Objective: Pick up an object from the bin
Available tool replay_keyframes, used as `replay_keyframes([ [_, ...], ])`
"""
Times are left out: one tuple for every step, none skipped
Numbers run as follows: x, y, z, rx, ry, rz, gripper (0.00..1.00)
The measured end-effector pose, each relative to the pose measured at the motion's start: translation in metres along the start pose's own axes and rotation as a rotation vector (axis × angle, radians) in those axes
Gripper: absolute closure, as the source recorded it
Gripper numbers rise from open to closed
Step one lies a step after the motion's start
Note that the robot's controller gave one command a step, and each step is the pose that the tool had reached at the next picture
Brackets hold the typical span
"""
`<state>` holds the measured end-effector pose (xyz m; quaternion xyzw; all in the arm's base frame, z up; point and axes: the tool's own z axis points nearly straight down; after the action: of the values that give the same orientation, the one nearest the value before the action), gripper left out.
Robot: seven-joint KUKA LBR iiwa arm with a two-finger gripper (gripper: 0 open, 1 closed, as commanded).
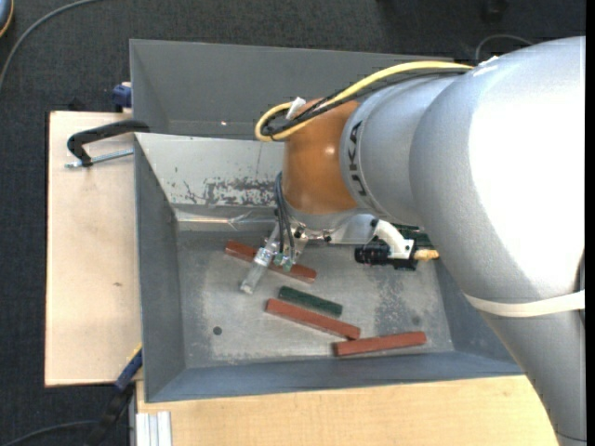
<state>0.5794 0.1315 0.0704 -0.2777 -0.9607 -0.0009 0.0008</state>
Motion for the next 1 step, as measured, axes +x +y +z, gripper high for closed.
replay_keyframes([
  [0.0, -0.0001, 0.0002, 0.0, 0.0, 0.0, 1.0],
])
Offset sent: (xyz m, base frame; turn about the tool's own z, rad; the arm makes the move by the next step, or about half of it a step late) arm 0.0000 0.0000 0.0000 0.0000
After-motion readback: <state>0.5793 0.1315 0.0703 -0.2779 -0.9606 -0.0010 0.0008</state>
